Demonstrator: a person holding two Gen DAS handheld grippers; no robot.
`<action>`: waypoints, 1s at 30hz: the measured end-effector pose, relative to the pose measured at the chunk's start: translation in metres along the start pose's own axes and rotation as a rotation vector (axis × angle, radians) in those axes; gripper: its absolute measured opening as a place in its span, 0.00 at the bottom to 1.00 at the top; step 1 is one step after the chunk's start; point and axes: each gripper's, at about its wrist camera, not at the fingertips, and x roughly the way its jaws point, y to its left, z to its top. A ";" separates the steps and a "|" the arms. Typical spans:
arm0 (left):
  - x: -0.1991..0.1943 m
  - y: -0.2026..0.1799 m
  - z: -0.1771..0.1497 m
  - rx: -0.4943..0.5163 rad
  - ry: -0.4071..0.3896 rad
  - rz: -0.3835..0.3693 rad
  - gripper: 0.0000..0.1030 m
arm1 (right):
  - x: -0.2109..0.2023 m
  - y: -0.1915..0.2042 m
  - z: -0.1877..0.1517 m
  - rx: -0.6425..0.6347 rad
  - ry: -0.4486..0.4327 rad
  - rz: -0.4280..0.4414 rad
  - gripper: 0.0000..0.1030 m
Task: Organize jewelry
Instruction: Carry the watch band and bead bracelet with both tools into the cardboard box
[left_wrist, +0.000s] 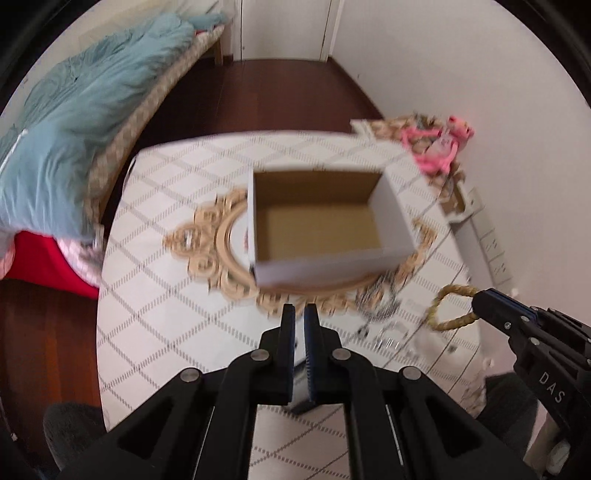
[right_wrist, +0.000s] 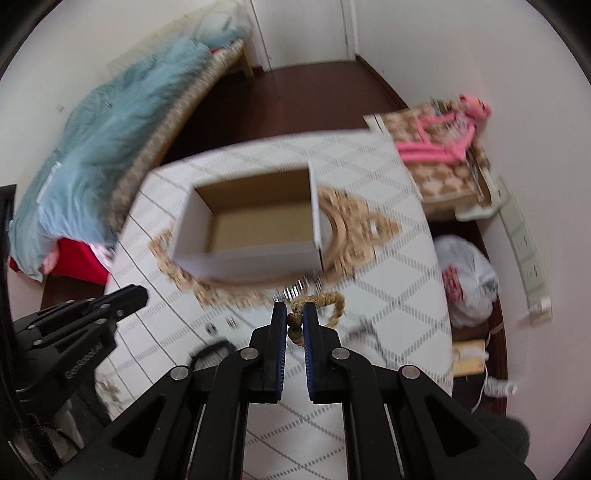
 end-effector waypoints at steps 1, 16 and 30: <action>0.000 -0.001 0.006 0.000 -0.009 -0.003 0.02 | -0.004 0.002 0.008 -0.006 -0.014 0.005 0.09; 0.045 0.037 -0.027 -0.056 0.178 -0.037 0.09 | -0.005 -0.008 0.044 0.021 -0.058 0.009 0.09; 0.081 0.030 -0.075 -0.127 0.242 -0.068 0.71 | 0.021 -0.044 -0.037 0.143 0.060 -0.006 0.09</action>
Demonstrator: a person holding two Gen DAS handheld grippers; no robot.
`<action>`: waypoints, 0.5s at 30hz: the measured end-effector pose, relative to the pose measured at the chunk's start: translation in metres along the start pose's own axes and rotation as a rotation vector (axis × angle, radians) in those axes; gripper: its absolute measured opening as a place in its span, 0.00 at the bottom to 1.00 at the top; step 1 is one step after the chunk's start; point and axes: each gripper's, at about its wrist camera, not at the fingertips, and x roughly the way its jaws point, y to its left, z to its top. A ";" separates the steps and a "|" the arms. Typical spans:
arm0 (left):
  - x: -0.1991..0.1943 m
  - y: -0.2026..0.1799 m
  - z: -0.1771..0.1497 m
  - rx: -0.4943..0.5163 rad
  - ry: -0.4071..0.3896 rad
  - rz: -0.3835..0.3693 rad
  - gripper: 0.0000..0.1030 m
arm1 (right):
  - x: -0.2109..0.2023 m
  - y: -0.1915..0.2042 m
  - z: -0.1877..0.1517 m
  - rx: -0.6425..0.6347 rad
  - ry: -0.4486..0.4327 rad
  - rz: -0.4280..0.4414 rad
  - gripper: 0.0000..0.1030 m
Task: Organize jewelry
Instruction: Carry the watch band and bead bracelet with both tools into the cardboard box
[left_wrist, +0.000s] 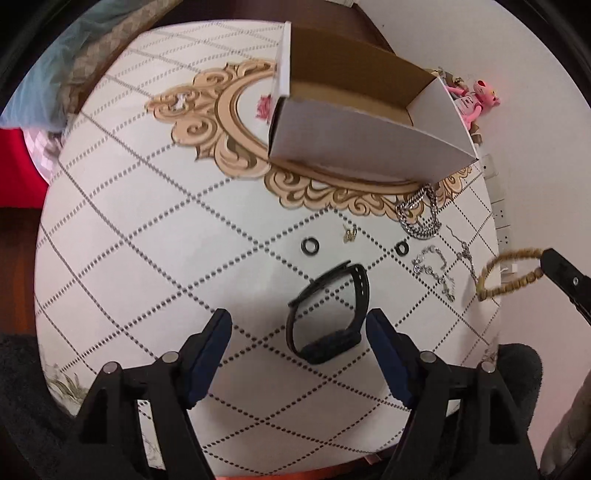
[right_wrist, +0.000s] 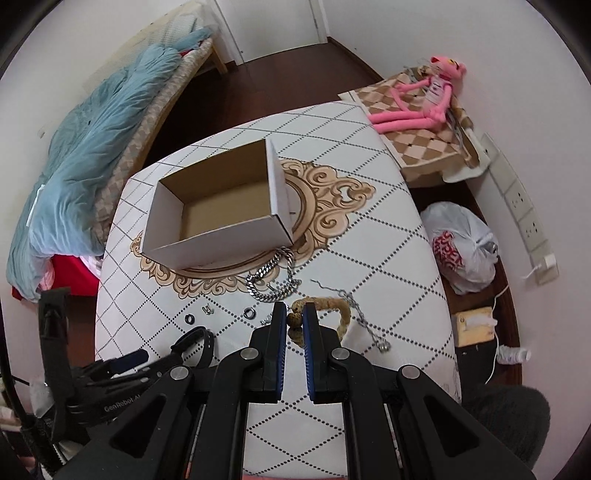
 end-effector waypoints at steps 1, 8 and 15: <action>0.001 -0.002 0.000 0.003 0.014 0.006 0.71 | 0.000 -0.001 -0.001 0.005 0.000 0.000 0.09; 0.025 -0.008 0.005 0.025 0.049 0.052 0.67 | 0.005 0.001 -0.002 0.009 -0.007 -0.017 0.09; 0.031 -0.010 0.005 0.043 0.028 0.039 0.03 | 0.010 0.000 -0.001 0.018 -0.006 -0.020 0.09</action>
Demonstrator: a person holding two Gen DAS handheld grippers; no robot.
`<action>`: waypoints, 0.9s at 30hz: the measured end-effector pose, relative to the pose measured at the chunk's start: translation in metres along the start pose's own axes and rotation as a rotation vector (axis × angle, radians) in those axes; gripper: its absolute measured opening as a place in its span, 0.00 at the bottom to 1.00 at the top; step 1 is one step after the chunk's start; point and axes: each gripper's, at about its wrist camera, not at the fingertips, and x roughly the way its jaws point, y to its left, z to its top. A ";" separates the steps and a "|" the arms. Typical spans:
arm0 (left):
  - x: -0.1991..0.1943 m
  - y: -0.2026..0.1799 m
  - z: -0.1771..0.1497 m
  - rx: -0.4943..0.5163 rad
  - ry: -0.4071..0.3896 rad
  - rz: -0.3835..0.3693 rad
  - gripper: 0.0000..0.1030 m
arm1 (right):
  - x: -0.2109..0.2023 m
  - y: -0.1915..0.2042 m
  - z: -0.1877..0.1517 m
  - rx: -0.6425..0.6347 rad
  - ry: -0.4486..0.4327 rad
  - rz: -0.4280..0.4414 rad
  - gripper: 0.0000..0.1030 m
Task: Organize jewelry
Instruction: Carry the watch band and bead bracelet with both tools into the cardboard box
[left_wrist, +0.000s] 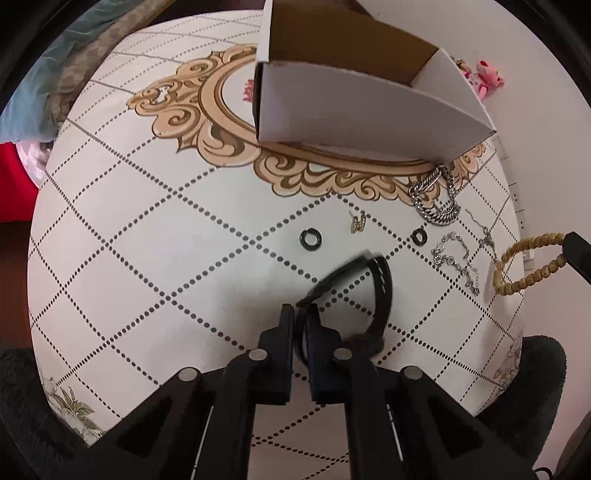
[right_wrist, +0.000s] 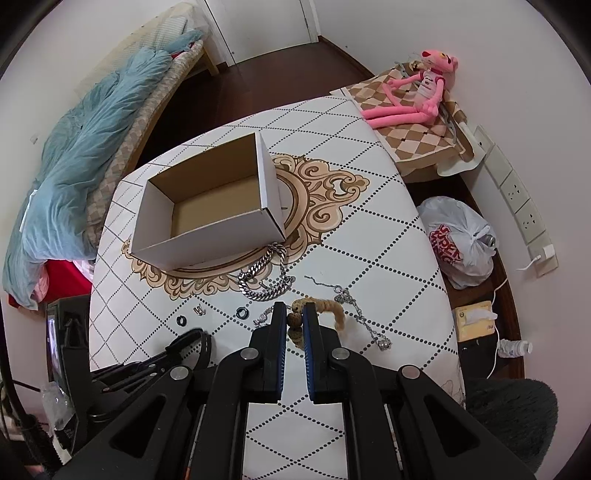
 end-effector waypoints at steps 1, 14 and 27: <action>-0.002 0.001 0.000 0.003 -0.006 -0.005 0.02 | -0.001 0.001 0.001 -0.001 -0.004 0.001 0.09; -0.105 0.002 0.052 0.023 -0.217 -0.086 0.02 | -0.046 0.040 0.057 -0.087 -0.116 0.116 0.09; -0.068 -0.004 0.154 0.046 -0.115 -0.082 0.03 | 0.033 0.073 0.148 -0.117 -0.004 0.165 0.09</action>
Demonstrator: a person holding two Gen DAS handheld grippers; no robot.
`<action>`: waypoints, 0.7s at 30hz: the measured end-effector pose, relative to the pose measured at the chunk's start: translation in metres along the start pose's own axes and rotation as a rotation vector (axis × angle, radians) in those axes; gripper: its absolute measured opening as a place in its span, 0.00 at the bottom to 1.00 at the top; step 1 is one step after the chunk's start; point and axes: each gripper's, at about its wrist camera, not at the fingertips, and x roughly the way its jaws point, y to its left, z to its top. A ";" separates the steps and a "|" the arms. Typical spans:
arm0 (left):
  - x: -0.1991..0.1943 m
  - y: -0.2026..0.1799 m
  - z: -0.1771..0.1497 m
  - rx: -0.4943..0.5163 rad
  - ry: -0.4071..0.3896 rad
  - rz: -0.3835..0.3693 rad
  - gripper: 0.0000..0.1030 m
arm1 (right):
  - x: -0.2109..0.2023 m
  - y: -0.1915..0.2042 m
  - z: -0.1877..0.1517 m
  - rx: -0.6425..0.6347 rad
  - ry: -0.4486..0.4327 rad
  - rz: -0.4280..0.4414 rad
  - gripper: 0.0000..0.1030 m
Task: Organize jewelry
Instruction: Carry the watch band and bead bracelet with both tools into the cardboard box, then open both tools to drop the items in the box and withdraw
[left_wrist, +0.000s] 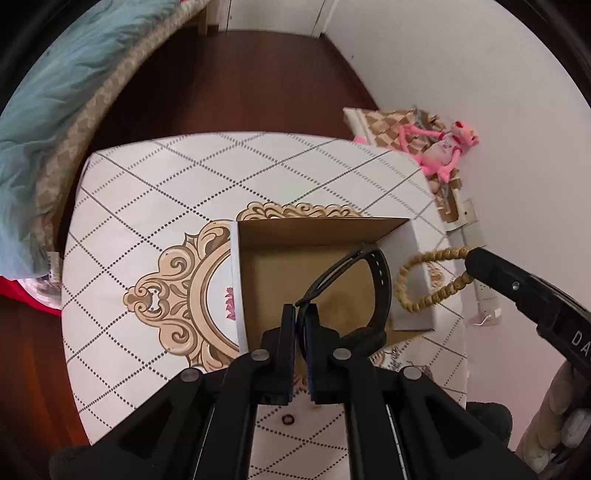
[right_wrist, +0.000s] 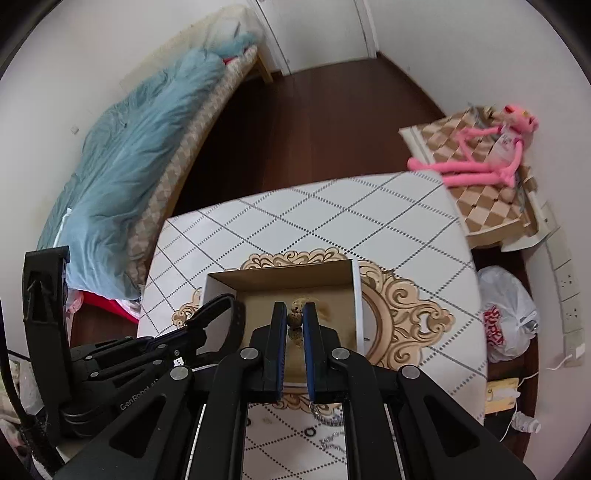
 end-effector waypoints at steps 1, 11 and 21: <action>0.005 0.001 0.004 -0.003 0.016 -0.004 0.03 | 0.008 -0.001 0.002 0.005 0.016 0.002 0.09; 0.013 0.001 0.022 0.008 0.041 0.153 0.18 | 0.049 -0.009 0.009 -0.002 0.170 -0.038 0.19; -0.006 0.007 0.010 0.018 -0.071 0.264 0.99 | 0.041 -0.010 -0.016 -0.112 0.115 -0.262 0.93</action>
